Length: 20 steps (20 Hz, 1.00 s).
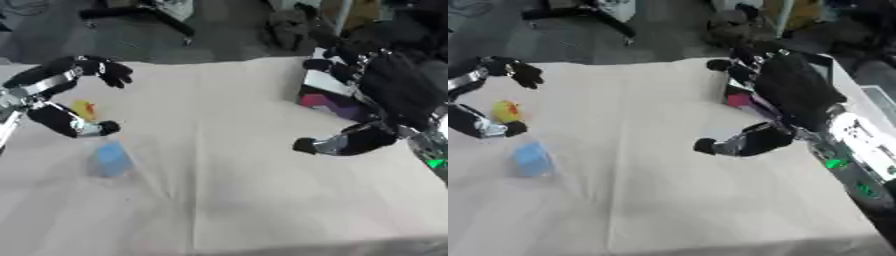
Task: Pick up the objects with one hand, pass them to the other hand, and then place them into the box on the other side of the table.
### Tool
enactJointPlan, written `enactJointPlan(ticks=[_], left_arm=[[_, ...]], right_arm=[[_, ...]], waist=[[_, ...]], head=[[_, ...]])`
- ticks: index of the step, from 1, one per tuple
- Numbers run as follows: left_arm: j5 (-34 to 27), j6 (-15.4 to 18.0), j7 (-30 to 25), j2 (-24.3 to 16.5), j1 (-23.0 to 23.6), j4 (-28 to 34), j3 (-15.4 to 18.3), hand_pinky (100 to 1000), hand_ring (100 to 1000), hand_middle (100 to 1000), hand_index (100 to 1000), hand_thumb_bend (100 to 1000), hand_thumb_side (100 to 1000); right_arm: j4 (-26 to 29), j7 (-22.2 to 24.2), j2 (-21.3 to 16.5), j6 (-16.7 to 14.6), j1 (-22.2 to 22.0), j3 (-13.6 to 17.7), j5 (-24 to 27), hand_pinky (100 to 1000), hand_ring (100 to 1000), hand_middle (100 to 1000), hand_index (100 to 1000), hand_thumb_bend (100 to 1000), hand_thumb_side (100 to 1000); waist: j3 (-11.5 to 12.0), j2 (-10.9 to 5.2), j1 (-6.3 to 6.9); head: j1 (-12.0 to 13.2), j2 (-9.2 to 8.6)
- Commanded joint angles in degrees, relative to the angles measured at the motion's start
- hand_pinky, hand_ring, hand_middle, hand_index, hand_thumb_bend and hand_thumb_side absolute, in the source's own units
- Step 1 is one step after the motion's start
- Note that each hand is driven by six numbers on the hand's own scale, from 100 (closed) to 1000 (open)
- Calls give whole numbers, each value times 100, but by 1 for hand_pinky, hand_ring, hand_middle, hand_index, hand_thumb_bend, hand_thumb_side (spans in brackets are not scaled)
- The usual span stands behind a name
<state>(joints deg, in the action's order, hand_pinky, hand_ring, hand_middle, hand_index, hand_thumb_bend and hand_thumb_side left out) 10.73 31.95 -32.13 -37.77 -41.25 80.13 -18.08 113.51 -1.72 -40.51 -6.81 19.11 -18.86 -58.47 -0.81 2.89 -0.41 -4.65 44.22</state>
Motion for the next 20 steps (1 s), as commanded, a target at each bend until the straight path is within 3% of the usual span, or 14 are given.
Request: enactJointPlan(ticks=[1,10,20], left_arm=[[108,2001,-1984,-411,-95,480,67,743,758,764,928,634,516],[599,2001,-1885,-576,69,844,-72,748,768,772,929,674,562],[1318,2001,-1387,-594,170,882,-281,750,771,775,930,701,585]], right_arm=[[108,40,-132,-13,45,29,45,767,759,1000,842,694,968],[108,91,-164,-32,34,18,79,774,759,1000,842,696,962],[108,100,-168,-12,40,19,70,776,759,1000,842,699,963]], waist=[[-7,-90,25],[-14,-115,47],[-8,-101,49]], head=[[-44,-10],[-36,-10],[17,-10]])
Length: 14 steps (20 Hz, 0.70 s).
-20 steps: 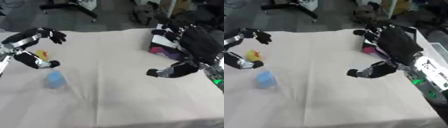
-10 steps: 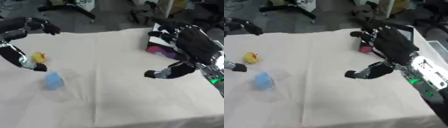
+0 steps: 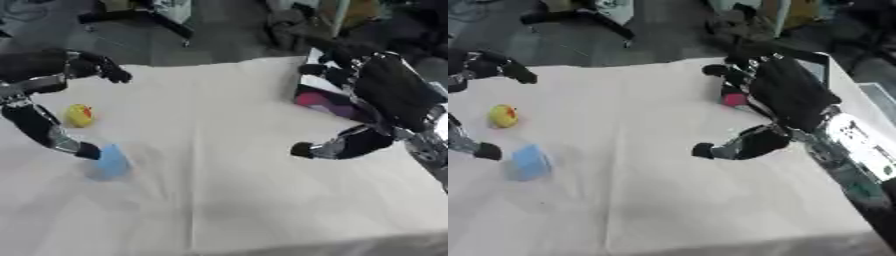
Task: Pick up the objects with one hand, pass them to the other hand, and then place them into the box on the other side of the table.
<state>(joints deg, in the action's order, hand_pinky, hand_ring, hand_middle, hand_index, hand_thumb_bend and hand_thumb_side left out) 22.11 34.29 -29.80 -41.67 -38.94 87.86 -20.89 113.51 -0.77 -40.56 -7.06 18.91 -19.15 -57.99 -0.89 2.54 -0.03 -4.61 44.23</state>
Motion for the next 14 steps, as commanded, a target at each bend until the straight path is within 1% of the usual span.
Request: enactJointPlan(ticks=[1,14], left_arm=[[261,1767,-1557,-209,-54,109,-24,750,771,775,930,705,584],[1369,1767,-606,-246,18,9,-298,751,772,777,930,733,601]], right_arm=[[108,6,-164,16,61,48,21,776,759,1000,842,700,964],[108,16,-171,32,67,44,16,776,759,1000,841,702,965]], waist=[[1,-64,10],[-6,-63,14]], head=[[13,-11],[22,-11]])
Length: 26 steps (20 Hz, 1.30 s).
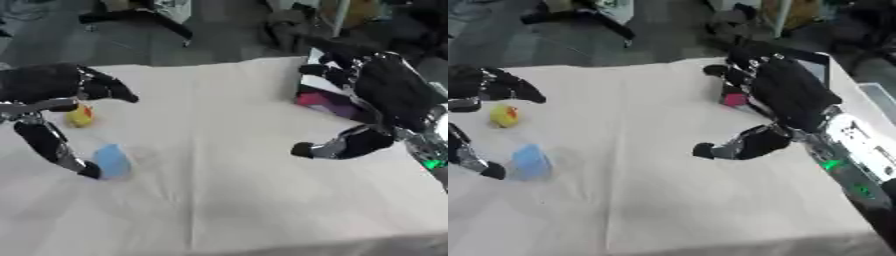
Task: Pick up the objects with one hand, pass them to the other hand, and then place them into the box on the other side of the table.
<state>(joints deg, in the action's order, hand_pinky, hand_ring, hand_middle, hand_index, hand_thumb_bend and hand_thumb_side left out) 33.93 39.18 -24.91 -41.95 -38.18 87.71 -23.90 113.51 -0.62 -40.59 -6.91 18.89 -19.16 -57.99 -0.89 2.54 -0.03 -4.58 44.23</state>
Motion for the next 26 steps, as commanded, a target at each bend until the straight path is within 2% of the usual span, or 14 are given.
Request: enactJointPlan(ticks=[1,26], left_arm=[[267,1278,-1020,-218,-55,8,-12,751,771,777,930,737,604],[2284,1278,977,-313,72,-400,-331,753,773,780,931,761,623]], right_arm=[[108,2,-167,18,73,44,17,779,759,1000,841,701,965],[108,21,-175,25,84,45,5,783,758,1000,838,706,969]], waist=[[-7,-63,15],[7,-65,26]], head=[[20,-11],[48,-11]])
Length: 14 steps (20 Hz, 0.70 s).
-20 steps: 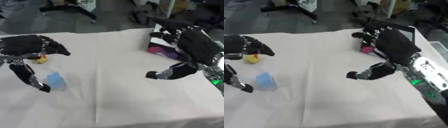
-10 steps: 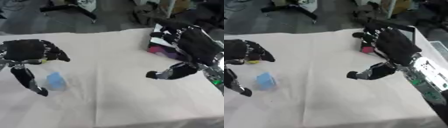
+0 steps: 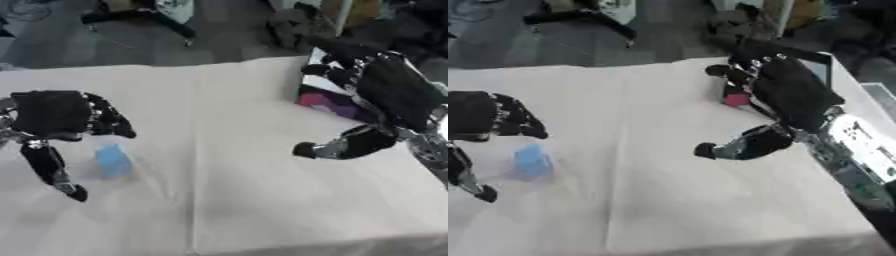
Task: Pick up the objects with one hand, pass them to the other hand, and then place them into the box on the other side of the table.
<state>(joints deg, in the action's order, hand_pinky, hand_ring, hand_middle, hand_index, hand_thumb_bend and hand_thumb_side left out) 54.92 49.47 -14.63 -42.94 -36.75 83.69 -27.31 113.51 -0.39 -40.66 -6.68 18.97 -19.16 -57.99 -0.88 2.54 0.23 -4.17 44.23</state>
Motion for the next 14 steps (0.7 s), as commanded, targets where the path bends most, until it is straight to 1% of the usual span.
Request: enactJointPlan(ticks=[1,14], left_arm=[[270,250,33,-217,-65,-19,3,753,773,781,931,762,623],[1366,250,1129,-216,-31,-376,-49,751,771,782,932,763,625]], right_arm=[[108,-2,-168,3,77,47,5,784,758,1000,838,706,971],[108,-2,-168,11,71,47,1,783,758,1000,837,710,969]], waist=[[5,-64,1],[0,-62,2]], head=[[9,-11],[27,-11]])
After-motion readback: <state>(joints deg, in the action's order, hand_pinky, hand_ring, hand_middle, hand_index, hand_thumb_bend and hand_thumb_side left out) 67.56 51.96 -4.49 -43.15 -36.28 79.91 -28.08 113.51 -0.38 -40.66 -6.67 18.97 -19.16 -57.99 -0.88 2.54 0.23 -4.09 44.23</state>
